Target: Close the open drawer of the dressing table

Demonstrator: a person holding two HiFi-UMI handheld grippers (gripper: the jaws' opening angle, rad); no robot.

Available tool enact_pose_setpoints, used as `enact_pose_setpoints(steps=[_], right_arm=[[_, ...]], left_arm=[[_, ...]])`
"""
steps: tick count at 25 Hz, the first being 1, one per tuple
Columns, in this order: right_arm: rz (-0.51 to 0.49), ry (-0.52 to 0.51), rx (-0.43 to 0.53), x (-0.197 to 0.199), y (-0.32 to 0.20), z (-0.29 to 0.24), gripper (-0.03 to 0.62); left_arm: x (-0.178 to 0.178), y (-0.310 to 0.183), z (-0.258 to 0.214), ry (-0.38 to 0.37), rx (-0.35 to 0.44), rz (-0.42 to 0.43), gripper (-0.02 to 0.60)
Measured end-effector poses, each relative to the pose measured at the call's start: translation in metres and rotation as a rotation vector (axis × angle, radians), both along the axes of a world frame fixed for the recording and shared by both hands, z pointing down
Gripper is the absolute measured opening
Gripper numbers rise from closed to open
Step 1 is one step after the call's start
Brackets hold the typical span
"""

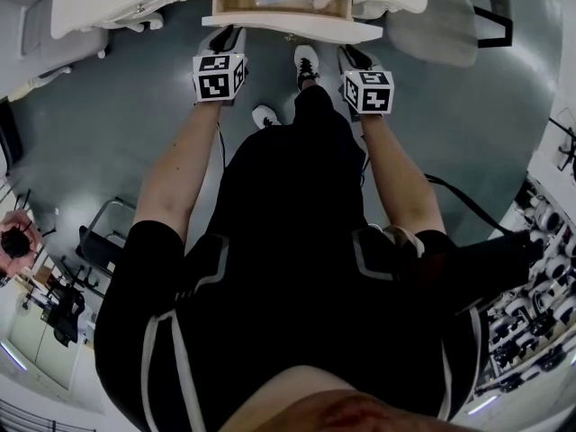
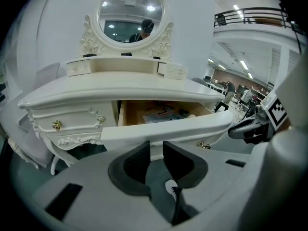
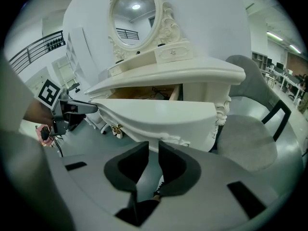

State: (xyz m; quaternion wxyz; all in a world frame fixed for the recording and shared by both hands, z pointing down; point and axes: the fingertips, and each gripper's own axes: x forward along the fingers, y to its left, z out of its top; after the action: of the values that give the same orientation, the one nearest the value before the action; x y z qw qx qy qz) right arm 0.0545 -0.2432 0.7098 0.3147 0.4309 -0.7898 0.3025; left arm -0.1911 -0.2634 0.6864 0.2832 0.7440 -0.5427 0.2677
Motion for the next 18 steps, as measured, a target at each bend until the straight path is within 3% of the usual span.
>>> enact_pose_setpoints(steps=[18], right_arm=[[-0.017, -0.006, -0.019, -0.004, -0.052, 0.004, 0.069]], left_arm=[[-0.006, -0.049, -0.002, -0.037, 0.014, -0.016, 0.086]])
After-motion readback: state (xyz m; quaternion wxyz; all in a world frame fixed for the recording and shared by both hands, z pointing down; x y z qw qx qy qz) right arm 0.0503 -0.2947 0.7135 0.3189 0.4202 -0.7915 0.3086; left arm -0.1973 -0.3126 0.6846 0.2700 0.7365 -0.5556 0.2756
